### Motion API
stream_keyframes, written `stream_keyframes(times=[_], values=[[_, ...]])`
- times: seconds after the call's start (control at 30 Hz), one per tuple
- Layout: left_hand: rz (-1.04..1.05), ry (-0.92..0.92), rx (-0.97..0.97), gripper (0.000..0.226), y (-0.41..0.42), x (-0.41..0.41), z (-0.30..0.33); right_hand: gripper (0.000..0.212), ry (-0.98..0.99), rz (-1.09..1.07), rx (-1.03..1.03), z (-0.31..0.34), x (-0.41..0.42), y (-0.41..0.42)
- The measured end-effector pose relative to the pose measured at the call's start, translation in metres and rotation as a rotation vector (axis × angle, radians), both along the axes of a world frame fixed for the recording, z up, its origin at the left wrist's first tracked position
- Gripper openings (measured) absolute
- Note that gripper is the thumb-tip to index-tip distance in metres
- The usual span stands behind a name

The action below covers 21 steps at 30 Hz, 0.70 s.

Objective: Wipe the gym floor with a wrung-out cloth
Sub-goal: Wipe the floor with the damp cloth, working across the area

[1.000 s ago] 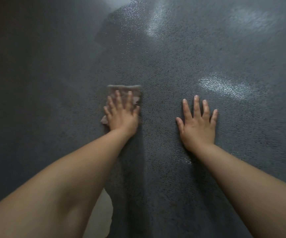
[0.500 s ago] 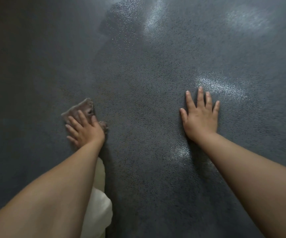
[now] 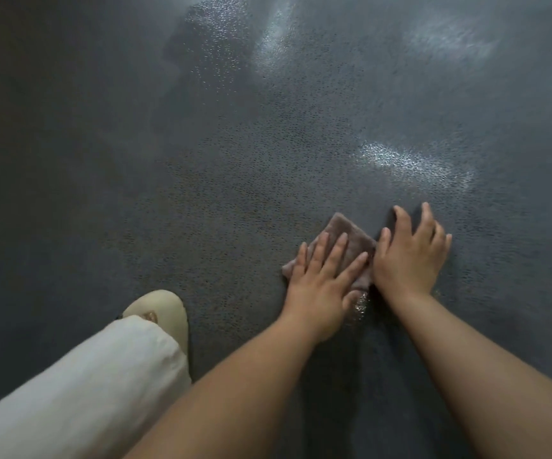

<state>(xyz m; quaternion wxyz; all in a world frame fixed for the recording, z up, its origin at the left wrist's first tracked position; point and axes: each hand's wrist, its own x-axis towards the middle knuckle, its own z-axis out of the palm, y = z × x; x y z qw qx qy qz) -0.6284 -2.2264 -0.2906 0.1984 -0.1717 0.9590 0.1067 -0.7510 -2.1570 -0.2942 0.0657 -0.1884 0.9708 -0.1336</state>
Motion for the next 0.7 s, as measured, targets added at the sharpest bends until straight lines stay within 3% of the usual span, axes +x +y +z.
stream_keyframes(times=[0.1,0.3,0.4,0.5,0.6,0.7], values=[[-0.071,0.025,-0.109,0.058,-0.042,0.0,-0.003,0.049,0.032,-0.003,0.005,-0.003,0.009,0.011],[0.612,-0.034,-0.057,0.058,-0.117,0.02,0.006,0.054,0.076,-0.009,-0.004,-0.006,0.021,0.03],[0.974,0.003,-0.079,0.059,-0.108,0.047,0.004,0.049,0.074,-0.02,-0.002,-0.007,0.026,0.042],[1.161,0.085,-0.112,0.058,-0.067,0.053,0.0,0.047,0.083,-0.05,-0.001,-0.009,0.03,0.054],[1.035,0.039,-0.072,0.062,-0.007,0.035,-0.001,0.051,0.113,-0.075,-0.024,-0.009,0.033,0.066],[0.498,0.11,-0.065,0.059,0.069,0.014,-0.001,0.051,0.11,-0.104,-0.055,-0.009,0.03,0.081]])
